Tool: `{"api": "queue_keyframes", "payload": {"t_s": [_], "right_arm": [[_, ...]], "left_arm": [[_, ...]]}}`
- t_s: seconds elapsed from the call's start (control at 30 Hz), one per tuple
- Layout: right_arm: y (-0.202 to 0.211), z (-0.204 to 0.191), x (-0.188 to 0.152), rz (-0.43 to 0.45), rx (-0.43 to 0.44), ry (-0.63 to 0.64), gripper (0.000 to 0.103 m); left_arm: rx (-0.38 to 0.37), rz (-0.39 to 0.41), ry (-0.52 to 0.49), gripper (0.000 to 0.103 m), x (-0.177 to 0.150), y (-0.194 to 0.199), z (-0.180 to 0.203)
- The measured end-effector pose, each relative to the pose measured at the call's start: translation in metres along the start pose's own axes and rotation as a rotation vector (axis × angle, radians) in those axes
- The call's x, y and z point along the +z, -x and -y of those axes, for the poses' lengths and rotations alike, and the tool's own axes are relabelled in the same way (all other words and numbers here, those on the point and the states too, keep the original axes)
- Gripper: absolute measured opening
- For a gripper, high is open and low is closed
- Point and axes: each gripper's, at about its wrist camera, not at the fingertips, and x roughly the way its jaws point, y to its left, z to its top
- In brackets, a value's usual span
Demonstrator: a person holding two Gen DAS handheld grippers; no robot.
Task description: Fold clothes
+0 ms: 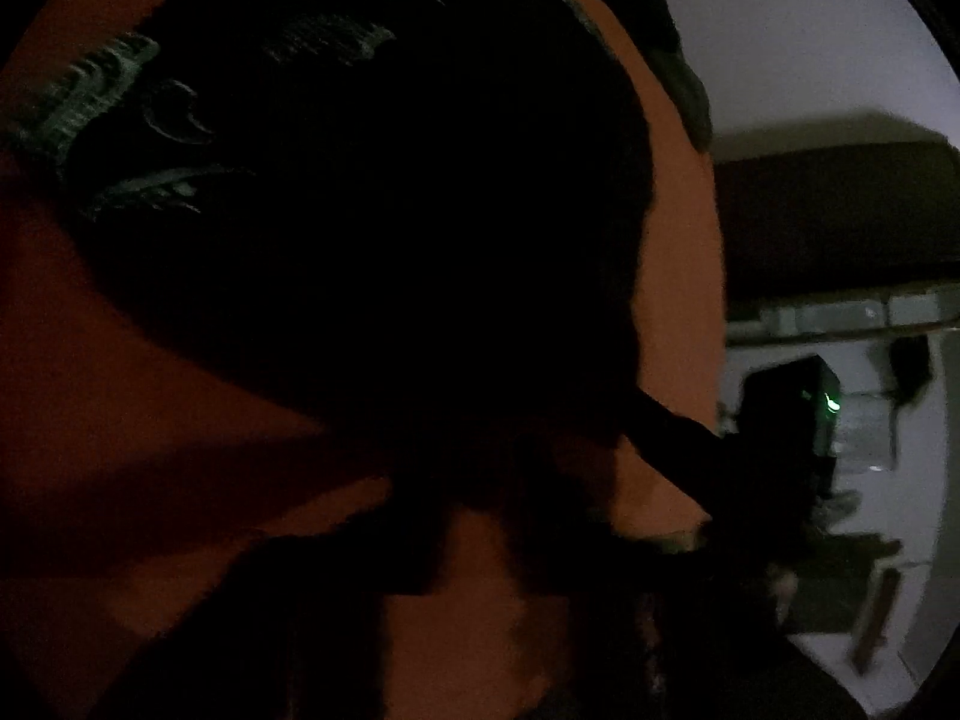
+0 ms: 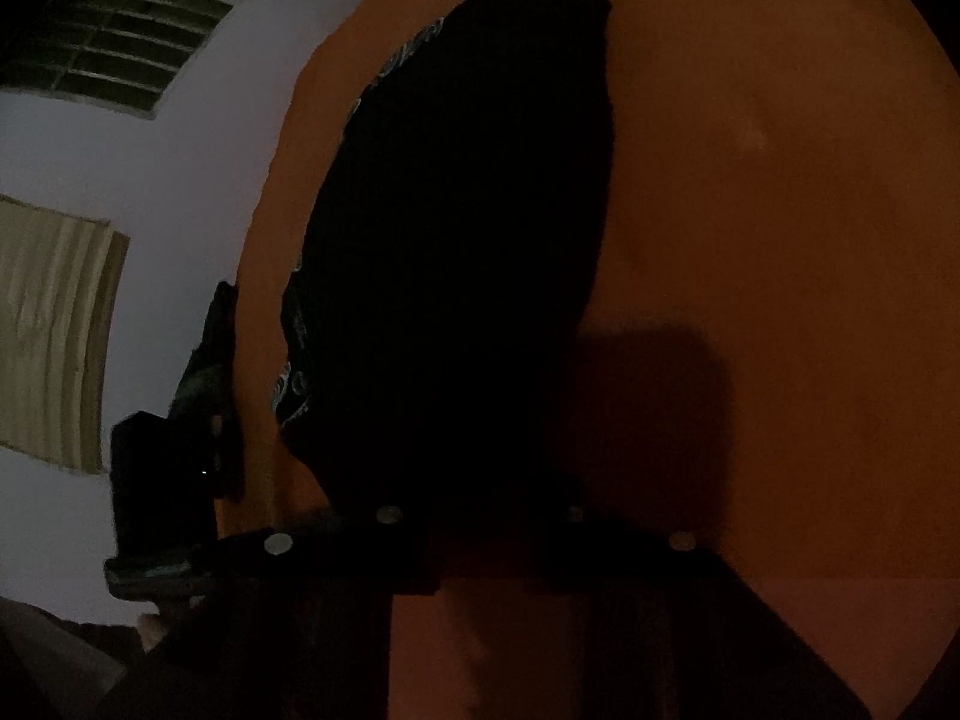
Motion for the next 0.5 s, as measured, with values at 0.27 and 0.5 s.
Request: {"api": "queue_keyframes", "payload": {"t_s": [0.27,0.5], "right_arm": [[0.018,0.013,0.003,-0.053,0.048,-0.046,0.017],[0.023,0.014,0.013,-0.028,0.054,0.001,0.012]], "left_arm": [[0.049,-0.027,-0.202,0.001,-0.015,0.001,0.013],[-0.045,-0.061,-0.086,0.008,-0.038,0.0,-0.002]]}}
